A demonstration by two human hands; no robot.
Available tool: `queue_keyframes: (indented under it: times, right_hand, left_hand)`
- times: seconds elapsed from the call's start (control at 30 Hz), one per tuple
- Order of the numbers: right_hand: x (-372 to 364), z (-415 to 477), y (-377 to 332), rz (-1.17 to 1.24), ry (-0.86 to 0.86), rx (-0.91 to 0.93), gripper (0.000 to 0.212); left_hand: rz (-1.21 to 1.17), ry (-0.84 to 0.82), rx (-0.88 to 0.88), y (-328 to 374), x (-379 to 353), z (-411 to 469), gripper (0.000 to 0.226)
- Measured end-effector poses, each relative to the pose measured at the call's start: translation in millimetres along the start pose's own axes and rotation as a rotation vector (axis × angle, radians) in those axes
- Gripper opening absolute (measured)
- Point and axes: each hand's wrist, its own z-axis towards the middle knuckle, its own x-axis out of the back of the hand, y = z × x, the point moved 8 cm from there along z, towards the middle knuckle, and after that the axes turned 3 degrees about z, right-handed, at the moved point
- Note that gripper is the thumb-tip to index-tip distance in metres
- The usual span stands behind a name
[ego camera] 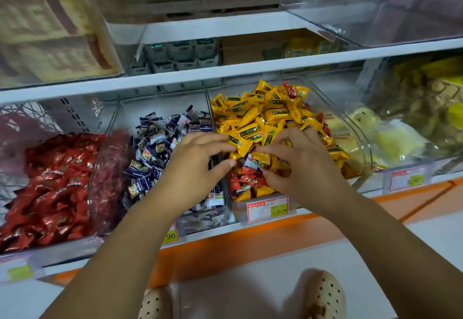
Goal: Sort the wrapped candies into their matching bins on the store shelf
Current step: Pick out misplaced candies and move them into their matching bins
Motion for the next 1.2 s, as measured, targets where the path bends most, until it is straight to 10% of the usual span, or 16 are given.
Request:
queue_keyframes:
  times: [0.23,0.7,1.2]
  right_hand:
    - [-37,-1,-18,-0.001,-0.313,-0.048,0.053]
    - [-34,6,-20,0.061,-0.010,0.033,0.007]
    - [-16,8,0,1.014,0.020,-0.499,0.008]
  left_hand:
    - [-0.042,0.059,0.033,0,9,-5,0.027]
    - [-0.090,0.001,0.063,-10,9,-10,0.026]
    - [-0.147,-0.034,0.077,11,-6,-2,0.070]
